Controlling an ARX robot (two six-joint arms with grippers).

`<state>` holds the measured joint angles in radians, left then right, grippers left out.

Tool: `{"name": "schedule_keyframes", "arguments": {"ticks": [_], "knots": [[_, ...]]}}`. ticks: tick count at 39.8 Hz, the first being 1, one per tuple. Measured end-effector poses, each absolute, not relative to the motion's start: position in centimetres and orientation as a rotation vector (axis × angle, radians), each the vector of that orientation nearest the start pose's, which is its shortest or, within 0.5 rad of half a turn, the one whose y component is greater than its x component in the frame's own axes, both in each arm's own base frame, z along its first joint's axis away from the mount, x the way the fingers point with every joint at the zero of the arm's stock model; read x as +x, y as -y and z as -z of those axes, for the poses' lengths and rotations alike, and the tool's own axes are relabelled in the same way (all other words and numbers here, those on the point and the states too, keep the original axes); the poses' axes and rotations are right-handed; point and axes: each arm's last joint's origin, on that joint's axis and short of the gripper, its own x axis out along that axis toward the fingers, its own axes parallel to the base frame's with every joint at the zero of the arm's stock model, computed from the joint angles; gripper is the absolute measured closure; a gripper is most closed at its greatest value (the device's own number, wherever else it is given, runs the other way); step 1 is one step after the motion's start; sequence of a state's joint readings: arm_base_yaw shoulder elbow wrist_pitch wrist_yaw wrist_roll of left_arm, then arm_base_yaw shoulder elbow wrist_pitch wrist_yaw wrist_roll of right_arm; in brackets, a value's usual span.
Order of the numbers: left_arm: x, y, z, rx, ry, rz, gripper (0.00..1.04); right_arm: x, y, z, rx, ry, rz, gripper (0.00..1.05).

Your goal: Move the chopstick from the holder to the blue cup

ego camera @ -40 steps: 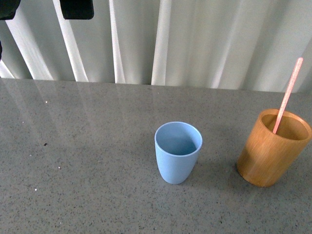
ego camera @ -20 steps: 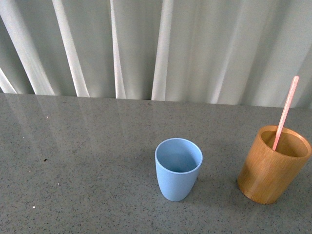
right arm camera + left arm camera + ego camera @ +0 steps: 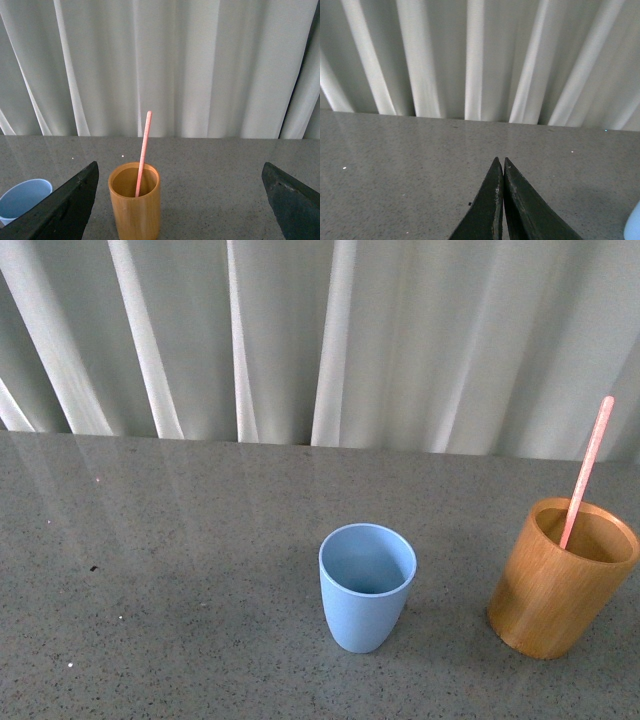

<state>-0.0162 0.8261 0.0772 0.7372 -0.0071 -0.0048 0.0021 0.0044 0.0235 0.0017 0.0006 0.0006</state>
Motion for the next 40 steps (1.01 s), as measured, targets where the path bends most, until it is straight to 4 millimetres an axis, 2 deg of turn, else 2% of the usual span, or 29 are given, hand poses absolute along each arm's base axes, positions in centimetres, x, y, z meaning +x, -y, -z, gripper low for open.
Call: {"name": "schedule_keyframes", "arguments": {"ticks": [7,20,40], "knots": [[14.8,0.0,-16.3,-0.005,-0.014,0.0,1.01,9.6,0.0,-17.1,0.001,0.021,-0.001,0.1],[13.0,0.0,-17.1,-0.005,0.013,0.002,1.01,9.6,0.0,-17.1,0.001,0.021,-0.001,0.1],[11.4,0.0,-17.3,-0.004,0.023,0.002,1.01,9.6,0.0,-17.1,0.001,0.021,-0.001,0.1]]}}
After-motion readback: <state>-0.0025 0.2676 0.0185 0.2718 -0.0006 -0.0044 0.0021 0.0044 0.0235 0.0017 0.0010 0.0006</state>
